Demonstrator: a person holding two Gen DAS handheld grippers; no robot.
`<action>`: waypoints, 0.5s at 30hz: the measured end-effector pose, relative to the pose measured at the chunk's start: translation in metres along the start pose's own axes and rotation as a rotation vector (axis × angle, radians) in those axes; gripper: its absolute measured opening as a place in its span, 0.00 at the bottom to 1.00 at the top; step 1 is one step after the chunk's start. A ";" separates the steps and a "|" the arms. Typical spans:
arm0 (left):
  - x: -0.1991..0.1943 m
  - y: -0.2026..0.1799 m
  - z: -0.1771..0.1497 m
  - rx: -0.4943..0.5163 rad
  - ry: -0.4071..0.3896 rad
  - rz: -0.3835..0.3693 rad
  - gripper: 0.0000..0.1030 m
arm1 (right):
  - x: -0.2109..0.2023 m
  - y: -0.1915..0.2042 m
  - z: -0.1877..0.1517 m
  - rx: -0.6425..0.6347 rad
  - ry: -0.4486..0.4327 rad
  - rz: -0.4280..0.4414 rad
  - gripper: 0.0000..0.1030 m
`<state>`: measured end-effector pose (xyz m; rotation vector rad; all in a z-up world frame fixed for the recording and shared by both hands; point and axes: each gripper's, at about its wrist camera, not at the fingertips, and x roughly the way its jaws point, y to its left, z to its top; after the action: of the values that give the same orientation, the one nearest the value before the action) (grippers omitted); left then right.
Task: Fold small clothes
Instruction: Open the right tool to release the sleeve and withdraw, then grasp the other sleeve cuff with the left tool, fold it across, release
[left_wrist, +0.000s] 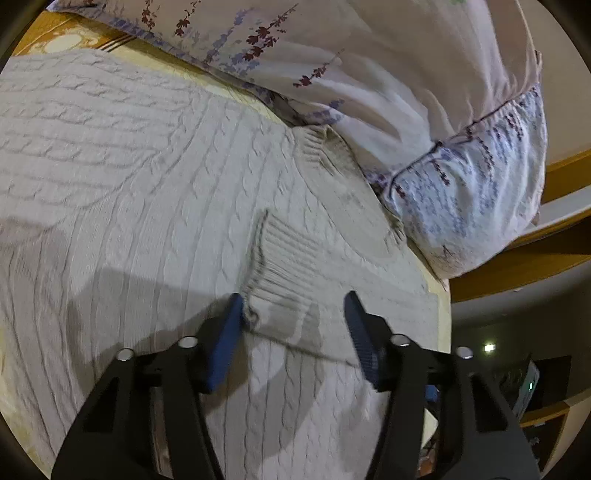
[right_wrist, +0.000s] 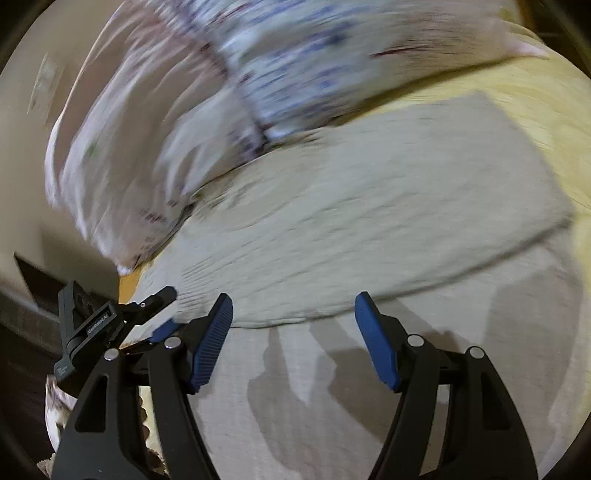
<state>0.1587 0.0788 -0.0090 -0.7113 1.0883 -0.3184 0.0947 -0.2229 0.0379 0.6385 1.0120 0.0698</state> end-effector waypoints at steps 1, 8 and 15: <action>0.003 0.000 0.003 0.005 -0.002 0.002 0.41 | -0.005 -0.007 -0.001 0.015 -0.009 -0.010 0.66; 0.012 0.001 0.017 0.031 -0.006 0.034 0.10 | -0.013 -0.008 -0.013 0.006 -0.023 -0.027 0.66; 0.004 0.013 0.018 0.039 -0.035 0.093 0.10 | 0.001 0.018 -0.005 -0.095 -0.026 -0.053 0.66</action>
<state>0.1755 0.0930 -0.0159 -0.6279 1.0758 -0.2462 0.0951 -0.2059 0.0448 0.5249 0.9943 0.0626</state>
